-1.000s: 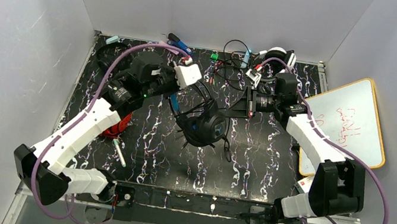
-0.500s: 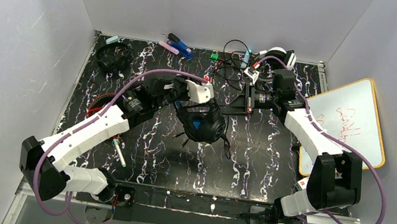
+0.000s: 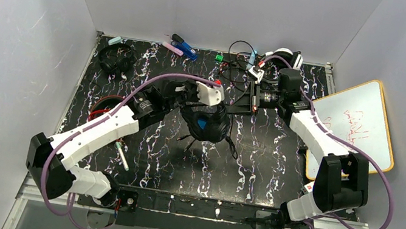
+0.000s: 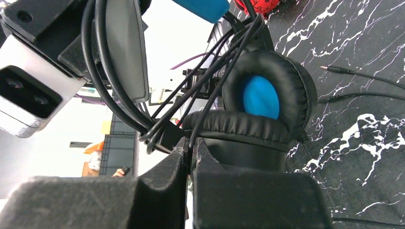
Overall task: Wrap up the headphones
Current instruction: Wrap the headphones cable around the headphones.
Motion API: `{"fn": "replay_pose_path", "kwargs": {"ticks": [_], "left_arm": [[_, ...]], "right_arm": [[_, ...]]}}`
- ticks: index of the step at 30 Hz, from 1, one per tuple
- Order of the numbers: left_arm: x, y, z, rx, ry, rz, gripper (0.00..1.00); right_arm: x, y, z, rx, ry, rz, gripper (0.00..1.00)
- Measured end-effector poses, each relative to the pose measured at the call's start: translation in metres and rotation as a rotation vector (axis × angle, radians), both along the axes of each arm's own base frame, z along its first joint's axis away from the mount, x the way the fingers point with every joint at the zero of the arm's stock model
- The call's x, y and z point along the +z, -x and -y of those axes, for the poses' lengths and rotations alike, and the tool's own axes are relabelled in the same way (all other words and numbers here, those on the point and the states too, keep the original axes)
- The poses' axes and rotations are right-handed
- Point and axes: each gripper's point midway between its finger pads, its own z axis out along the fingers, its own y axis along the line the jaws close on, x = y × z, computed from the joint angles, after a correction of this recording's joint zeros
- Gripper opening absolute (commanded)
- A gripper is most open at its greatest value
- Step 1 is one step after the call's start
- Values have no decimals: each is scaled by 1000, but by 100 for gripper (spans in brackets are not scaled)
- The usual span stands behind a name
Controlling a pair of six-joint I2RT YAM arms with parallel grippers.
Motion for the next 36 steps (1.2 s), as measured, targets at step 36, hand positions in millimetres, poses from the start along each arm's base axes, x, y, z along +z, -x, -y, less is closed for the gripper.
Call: {"fn": "replay_pose_path", "kwargs": {"ticks": [36], "left_arm": [[-24, -1, -43, 320, 97, -157, 0]], "right_arm": [[-52, 13, 3, -103, 152, 96, 39]]}}
